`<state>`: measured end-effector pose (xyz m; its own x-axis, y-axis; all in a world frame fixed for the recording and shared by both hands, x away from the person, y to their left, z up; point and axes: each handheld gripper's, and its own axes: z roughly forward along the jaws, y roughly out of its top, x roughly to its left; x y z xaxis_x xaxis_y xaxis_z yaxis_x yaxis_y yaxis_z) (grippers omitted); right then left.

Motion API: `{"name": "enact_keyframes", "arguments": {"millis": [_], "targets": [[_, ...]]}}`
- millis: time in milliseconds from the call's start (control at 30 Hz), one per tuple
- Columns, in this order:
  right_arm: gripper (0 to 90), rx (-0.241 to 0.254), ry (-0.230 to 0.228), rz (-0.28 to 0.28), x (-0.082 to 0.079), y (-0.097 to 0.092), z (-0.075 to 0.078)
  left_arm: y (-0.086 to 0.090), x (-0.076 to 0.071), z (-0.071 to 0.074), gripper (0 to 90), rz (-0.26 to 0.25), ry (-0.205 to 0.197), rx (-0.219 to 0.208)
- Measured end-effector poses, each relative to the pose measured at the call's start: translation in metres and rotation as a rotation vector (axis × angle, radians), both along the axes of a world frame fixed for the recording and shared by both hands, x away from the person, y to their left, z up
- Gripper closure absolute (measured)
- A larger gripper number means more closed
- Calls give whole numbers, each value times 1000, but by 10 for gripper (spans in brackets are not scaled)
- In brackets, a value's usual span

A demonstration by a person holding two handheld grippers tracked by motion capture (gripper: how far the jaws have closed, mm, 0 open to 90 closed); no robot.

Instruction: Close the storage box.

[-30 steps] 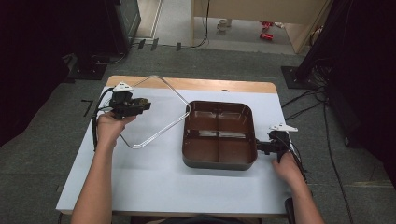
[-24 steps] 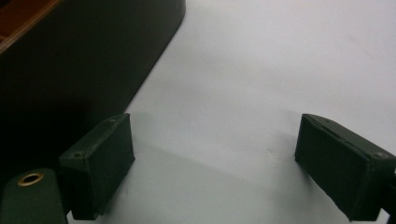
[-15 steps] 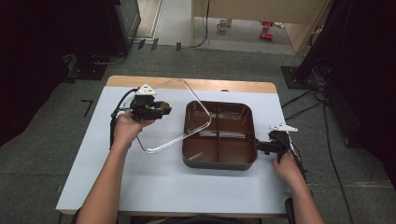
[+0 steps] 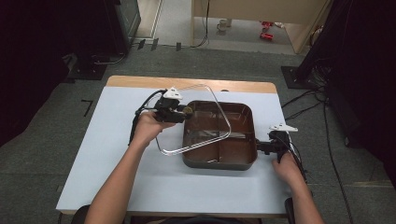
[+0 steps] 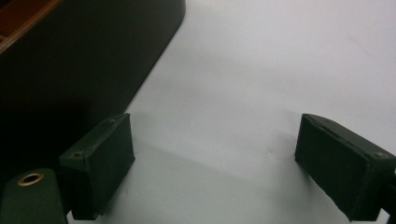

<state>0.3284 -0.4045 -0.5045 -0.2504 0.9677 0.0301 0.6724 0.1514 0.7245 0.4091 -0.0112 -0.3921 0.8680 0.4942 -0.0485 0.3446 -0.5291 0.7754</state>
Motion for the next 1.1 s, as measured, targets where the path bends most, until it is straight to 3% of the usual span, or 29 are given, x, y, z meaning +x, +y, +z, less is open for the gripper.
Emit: {"name": "enact_keyframes", "arguments": {"millis": [333,467,767,1000,1100], "targets": [[111,0,0,1,0,0,0,-29,4,-7,594,-86,27,19],[111,0,0,0,0,0,0,-41,2,-9,594,-134,27,11],[111,-1,-1,1,0,0,0,-73,0,-22,594,-255,42,47],[111,-3,-2,2,0,0,0,-85,3,-27,594,-303,42,70],[111,-2,0,0,0,0,0,-90,7,-27,594,-327,53,61]]}}
